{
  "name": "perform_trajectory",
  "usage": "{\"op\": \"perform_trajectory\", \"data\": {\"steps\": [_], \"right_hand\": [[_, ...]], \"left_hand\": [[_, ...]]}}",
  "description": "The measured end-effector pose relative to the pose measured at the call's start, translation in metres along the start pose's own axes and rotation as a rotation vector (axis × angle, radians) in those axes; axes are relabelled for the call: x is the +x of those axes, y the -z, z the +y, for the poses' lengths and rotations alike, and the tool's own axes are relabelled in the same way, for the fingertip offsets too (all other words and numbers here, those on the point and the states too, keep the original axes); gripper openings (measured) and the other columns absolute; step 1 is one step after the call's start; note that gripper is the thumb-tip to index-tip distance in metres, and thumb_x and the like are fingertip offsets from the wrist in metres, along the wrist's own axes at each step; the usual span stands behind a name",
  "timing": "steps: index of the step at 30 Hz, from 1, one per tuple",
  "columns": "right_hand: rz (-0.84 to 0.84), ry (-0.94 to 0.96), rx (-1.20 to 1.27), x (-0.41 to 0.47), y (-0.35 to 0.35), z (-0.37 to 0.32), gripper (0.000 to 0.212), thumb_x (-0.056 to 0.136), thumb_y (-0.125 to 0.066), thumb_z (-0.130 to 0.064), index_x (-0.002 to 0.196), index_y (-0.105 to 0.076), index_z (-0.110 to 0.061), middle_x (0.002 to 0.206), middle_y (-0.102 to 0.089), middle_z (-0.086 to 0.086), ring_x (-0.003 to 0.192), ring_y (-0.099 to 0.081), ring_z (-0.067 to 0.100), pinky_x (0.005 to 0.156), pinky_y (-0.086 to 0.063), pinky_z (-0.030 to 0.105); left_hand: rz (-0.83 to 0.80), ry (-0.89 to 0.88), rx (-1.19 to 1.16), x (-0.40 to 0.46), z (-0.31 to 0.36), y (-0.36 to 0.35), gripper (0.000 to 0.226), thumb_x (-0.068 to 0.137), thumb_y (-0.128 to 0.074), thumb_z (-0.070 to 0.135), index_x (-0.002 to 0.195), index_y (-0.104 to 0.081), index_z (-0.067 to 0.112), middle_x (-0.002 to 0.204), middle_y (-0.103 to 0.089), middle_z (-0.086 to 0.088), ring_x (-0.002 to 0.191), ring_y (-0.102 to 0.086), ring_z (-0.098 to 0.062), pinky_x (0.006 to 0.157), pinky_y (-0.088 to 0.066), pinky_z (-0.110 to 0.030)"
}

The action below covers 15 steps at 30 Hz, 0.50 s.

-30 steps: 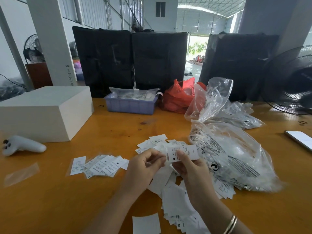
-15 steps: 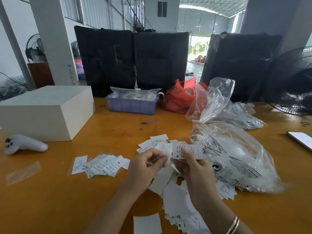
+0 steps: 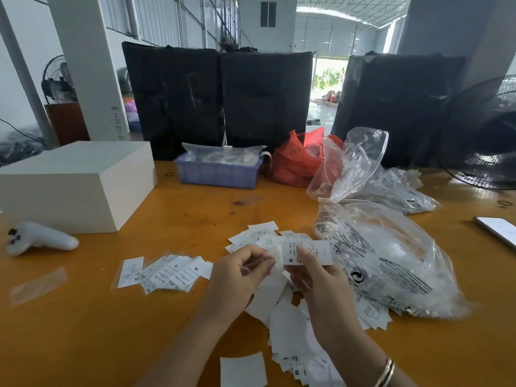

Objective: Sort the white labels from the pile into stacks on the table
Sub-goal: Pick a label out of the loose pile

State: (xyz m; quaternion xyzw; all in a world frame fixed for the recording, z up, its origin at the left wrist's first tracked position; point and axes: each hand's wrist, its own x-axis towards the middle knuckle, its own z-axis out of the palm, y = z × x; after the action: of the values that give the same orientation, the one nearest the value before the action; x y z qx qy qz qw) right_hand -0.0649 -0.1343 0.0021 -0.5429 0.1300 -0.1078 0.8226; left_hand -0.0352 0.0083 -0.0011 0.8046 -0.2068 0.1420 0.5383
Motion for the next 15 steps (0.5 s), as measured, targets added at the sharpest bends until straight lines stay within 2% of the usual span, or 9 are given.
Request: {"op": "perform_trajectory", "data": {"steps": [11,15], "right_hand": [[0.005,0.022,-0.075,-0.0022,-0.0015,0.002,0.021,0.081,-0.071,-0.031,0.089,-0.071,-0.011,0.079,-0.074,0.005,0.078,-0.07,0.019,0.07,-0.054,0.029],[-0.016,0.084,-0.128,-0.0048,-0.0044,0.0007,0.014,0.082,-0.07,-0.026,0.088,-0.071,-0.013,0.076,-0.074,0.003,0.07,-0.07,0.012,0.054,-0.052,0.017]], "left_hand": [[0.038,-0.009,0.003,0.0,-0.0002,0.0006,0.011,0.086,-0.066,0.024,0.083,-0.062,0.034,0.08,-0.069,0.018,0.079,-0.064,0.009,0.064,-0.047,-0.005],[0.042,0.027,-0.041,0.0014,-0.0008,0.0021,0.003,0.086,-0.064,0.029,0.084,-0.065,0.03,0.073,-0.07,0.016,0.077,-0.066,0.005,0.064,-0.047,-0.005]]}}
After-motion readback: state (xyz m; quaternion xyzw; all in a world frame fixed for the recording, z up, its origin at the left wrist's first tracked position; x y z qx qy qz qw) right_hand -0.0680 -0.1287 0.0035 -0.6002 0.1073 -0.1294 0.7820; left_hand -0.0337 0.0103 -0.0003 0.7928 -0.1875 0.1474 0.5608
